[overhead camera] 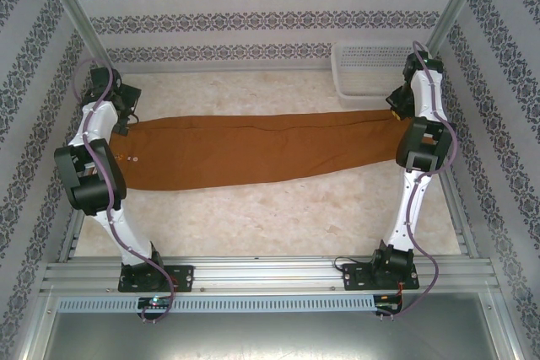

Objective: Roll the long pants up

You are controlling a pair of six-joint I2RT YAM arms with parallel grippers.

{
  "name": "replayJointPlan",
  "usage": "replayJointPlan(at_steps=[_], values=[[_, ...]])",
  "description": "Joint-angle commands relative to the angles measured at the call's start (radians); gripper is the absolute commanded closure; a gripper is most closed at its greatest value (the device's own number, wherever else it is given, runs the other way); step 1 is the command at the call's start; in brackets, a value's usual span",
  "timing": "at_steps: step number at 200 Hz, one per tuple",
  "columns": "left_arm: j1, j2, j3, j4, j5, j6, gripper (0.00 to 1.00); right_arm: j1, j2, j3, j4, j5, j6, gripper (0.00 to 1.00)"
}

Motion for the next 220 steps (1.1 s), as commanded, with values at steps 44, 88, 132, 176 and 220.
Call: replayJointPlan(at_steps=[44,88,132,176,220], values=[[-0.003,-0.039,0.008,-0.042,-0.026,0.023,0.09,0.019,-0.029,0.014,0.119,0.012,-0.055,1.00],[-0.004,-0.065,-0.040,-0.051,-0.012,0.038,1.00,0.010,-0.105,-0.085,0.169,0.029,-0.077,1.00],[-0.046,-0.068,-0.232,0.022,-0.031,-0.029,1.00,0.004,-0.149,-0.176,0.203,0.027,-0.079,1.00],[-0.048,0.004,-0.323,0.043,-0.105,-0.105,1.00,-0.002,-0.200,-0.277,0.242,0.023,-0.084,1.00],[-0.047,-0.015,-0.371,-0.121,-0.261,-0.165,1.00,-0.021,-0.282,-0.413,0.298,0.020,-0.092,1.00]])
